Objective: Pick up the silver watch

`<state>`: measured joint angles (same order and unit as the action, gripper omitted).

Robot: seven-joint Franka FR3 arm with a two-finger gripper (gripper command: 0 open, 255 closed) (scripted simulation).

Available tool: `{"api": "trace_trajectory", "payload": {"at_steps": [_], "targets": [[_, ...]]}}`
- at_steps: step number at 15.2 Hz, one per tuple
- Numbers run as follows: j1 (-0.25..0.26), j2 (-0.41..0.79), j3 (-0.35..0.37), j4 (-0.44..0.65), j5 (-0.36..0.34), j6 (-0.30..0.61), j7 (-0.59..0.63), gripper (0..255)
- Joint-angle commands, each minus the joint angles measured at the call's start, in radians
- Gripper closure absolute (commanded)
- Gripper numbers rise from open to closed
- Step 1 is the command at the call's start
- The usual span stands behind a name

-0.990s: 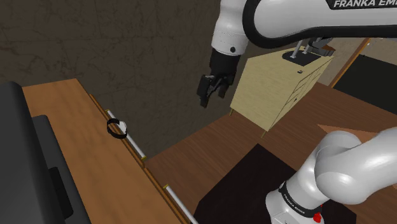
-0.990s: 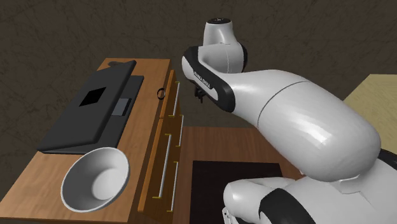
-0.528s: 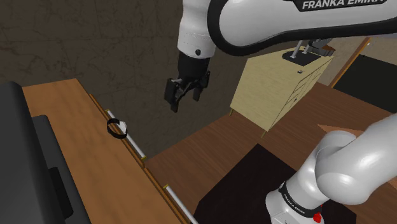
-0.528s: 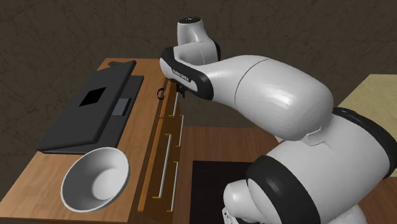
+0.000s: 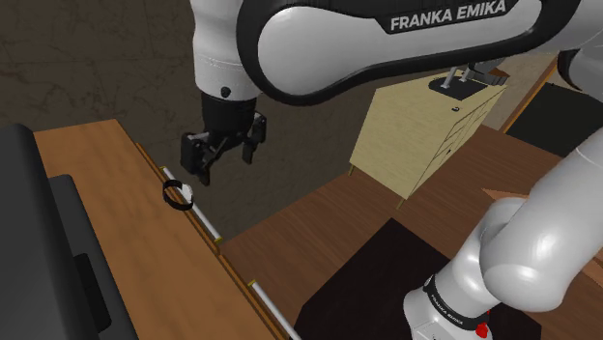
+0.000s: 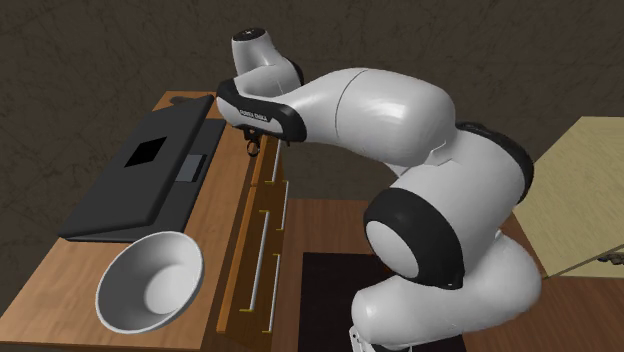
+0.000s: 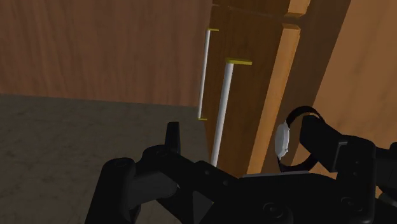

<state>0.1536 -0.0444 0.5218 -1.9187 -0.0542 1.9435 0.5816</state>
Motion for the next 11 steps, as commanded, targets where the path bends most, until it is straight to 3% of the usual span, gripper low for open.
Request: {"api": "trace_trajectory", "payload": {"at_steps": [1,6,11], "targets": [[0.017,0.075,0.024,0.073,-0.052,-0.003,0.052,0],[0.094,0.258,0.054,0.261,-0.185,-0.035,0.163,0],[0.094,0.267,0.049,0.205,-0.195,0.028,0.175,0]]}}
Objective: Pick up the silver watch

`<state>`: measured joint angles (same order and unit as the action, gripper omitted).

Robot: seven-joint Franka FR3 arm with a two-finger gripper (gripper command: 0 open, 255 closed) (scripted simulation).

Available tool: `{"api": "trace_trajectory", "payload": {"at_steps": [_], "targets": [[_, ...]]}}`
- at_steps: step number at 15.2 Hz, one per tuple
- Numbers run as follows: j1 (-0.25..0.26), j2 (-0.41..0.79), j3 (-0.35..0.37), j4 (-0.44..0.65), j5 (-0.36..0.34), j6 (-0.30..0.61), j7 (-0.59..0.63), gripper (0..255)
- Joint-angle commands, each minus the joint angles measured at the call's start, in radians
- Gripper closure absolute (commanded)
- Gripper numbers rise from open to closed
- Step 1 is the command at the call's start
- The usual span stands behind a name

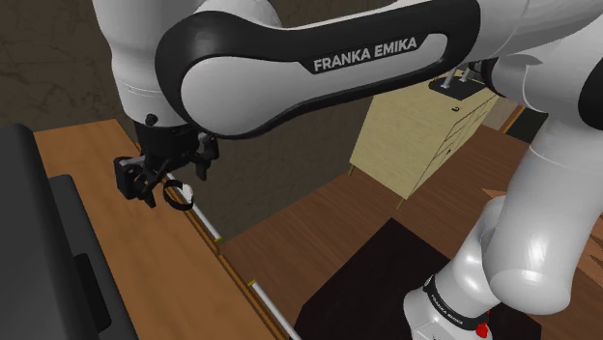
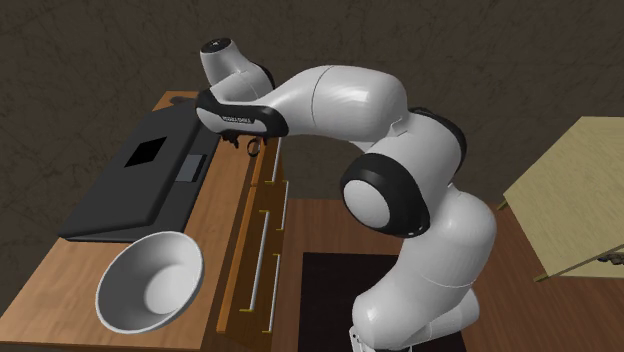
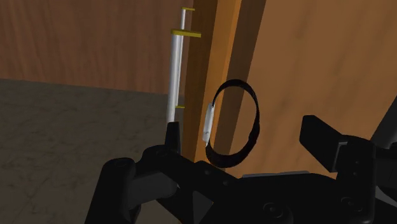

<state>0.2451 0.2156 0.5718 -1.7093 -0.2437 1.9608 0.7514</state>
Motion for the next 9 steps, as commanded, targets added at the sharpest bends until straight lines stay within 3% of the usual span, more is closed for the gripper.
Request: {"api": "trace_trajectory", "payload": {"at_steps": [1,4,5,9], "targets": [[0.002,0.010,-0.001,-0.015,-0.008,0.023,0.008,0],[0.002,0.014,-0.003,-0.031,-0.012,0.042,0.012,0],[0.002,0.016,-0.003,-0.031,-0.013,0.043,0.012,255],[0.003,0.015,-0.003,-0.029,-0.013,0.040,0.013,255]]}}
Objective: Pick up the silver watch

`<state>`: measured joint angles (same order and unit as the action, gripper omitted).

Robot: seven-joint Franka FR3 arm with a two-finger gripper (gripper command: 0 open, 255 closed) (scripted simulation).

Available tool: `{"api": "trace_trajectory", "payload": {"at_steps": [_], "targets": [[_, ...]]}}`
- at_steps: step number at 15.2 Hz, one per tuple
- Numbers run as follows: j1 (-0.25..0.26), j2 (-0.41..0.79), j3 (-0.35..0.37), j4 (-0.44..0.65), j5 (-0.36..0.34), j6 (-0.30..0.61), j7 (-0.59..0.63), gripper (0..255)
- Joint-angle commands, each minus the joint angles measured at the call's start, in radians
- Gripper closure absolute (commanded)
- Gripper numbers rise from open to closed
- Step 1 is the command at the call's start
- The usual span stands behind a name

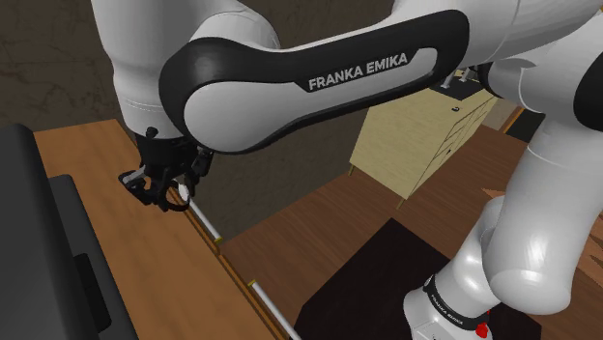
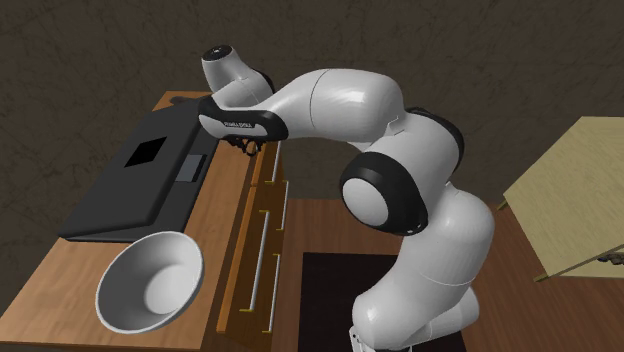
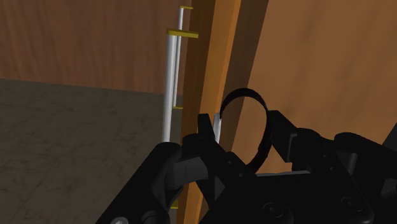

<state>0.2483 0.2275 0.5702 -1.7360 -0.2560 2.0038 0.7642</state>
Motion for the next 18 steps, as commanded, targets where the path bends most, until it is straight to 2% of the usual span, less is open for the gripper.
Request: {"api": "trace_trajectory", "payload": {"at_steps": [1,5,18], "targets": [[0.000,0.002,-0.001,-0.004,0.000,-0.001,0.001,255],[-0.001,0.002,-0.001,-0.004,0.000,-0.001,-0.001,255],[0.004,-0.017,0.008,0.147,0.023,-0.166,-0.031,255]]}}
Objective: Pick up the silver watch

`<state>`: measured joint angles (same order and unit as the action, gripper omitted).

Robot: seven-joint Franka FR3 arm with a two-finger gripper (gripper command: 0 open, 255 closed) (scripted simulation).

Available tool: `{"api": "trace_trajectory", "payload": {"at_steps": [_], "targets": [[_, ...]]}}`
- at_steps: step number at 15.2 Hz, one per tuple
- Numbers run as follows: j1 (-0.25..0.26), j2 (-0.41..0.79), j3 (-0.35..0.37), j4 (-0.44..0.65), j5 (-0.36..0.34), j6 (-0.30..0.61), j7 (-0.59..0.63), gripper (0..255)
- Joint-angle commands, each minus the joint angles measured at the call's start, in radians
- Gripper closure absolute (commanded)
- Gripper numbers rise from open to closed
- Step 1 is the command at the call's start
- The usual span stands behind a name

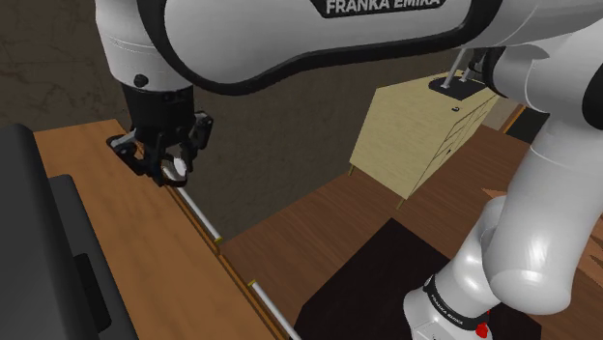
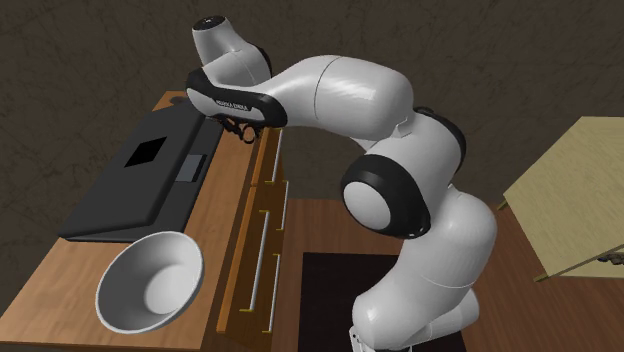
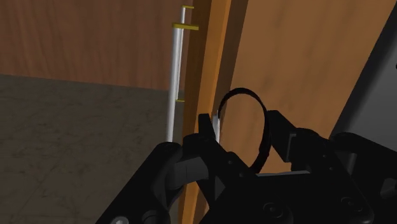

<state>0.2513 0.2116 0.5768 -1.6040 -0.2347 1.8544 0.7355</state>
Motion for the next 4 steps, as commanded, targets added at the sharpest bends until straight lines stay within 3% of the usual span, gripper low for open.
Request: {"api": "trace_trajectory", "payload": {"at_steps": [1,4], "targets": [[0.002,-0.001,0.001,0.029,0.002,-0.030,-0.003,255],[0.004,0.000,0.002,0.045,0.002,-0.045,-0.005,255]]}}
